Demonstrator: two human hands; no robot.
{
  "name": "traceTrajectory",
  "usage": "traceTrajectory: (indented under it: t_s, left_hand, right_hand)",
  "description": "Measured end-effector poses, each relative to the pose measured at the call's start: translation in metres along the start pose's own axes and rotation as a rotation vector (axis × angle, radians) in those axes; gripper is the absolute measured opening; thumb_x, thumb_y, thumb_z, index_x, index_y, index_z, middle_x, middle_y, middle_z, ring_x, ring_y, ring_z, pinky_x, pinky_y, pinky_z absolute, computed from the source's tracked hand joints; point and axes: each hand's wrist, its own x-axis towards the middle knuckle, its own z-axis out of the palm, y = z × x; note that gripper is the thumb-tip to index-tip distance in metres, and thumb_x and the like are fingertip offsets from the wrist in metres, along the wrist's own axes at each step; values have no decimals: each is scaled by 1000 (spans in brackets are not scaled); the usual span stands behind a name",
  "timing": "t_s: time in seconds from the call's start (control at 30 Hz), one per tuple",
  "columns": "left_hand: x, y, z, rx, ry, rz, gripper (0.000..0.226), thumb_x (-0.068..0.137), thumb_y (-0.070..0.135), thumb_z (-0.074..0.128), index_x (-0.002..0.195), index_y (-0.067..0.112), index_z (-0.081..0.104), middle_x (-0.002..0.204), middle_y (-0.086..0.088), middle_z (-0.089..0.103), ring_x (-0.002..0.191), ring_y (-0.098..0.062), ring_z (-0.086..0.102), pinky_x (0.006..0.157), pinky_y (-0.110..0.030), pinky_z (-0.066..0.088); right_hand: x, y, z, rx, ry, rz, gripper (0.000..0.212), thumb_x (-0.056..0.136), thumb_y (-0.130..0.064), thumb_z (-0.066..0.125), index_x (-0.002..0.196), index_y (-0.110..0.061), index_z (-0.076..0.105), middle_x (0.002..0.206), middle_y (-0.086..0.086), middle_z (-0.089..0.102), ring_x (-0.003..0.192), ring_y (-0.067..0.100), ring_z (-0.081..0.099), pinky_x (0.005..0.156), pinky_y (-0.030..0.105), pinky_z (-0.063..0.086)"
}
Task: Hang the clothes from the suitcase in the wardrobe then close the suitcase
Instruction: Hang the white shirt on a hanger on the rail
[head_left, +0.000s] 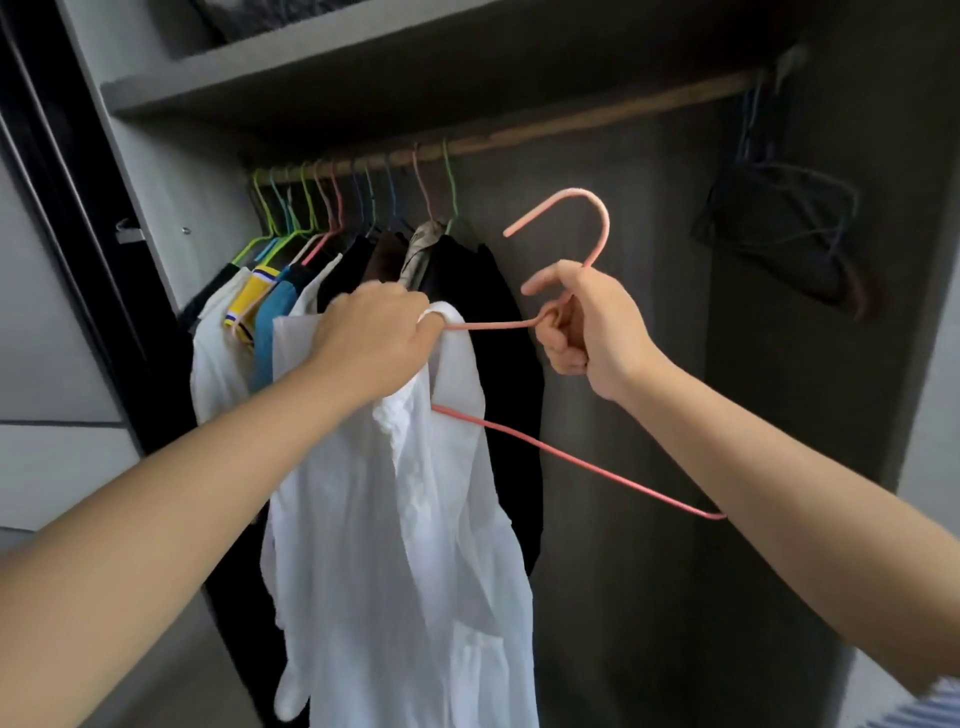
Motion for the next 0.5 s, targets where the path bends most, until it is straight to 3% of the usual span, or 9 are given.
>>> traceTrajectory:
  t_s: [0.07, 0.17, 0.3, 0.5]
  left_hand:
    - [2, 8, 4, -64, -68, -83, 39, 97, 27, 28, 77, 4, 52, 89, -16, 59, 94, -35, 53, 69, -33, 34]
    - [2, 25, 4, -102, -146, -132, 41, 96, 27, 28, 59, 11, 37, 64, -2, 41, 79, -30, 46, 61, -28, 29]
    - [10, 41, 6, -198, -246, -158, 36, 95, 25, 27, 66, 9, 42, 71, -6, 42, 77, -27, 41, 63, -28, 29]
    - [8, 41, 0, -251, -199, -113, 36, 96, 22, 28, 62, 12, 36, 69, -3, 42, 78, -24, 40, 65, -30, 27]
  right_hand:
    - [-3, 0, -6, -31, 12, -6, 40, 100, -30, 23, 80, -11, 51, 39, 3, 34, 30, 10, 20, 42, 19, 12]
    - [-4, 3, -12, -107, 18, -24, 44, 101, -34, 20, 81, -10, 51, 36, 1, 36, 28, 9, 22, 38, 14, 17]
    - [-5, 11, -4, -111, 50, -50, 44, 101, -34, 21, 81, -8, 50, 33, -1, 38, 26, 8, 25, 35, 11, 20]
    - [-8, 11, -10, -14, 158, -50, 41, 101, -28, 23, 80, -8, 51, 38, 3, 48, 27, 12, 32, 35, 16, 25]
